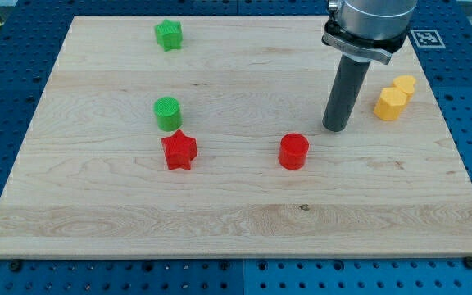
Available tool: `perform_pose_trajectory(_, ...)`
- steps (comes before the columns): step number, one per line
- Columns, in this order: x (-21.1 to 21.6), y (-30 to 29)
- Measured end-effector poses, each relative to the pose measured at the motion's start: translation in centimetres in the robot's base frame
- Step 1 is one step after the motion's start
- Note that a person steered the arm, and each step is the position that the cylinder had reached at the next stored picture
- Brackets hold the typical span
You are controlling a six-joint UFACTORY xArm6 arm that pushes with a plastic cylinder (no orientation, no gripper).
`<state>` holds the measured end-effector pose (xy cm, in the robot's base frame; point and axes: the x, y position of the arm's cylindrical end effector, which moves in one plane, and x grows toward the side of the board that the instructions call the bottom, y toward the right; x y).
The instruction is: Place the red blocks in a diagonal line
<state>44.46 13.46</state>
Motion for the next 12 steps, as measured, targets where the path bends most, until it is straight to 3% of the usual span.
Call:
perform_pose_trajectory(2, 4.3, -0.4)
perform_pose_trajectory(3, 5.7, -3.4)
perform_pose_trajectory(7, 6.1, -22.2)
perform_pose_trajectory(12, 5.4, -29.4)
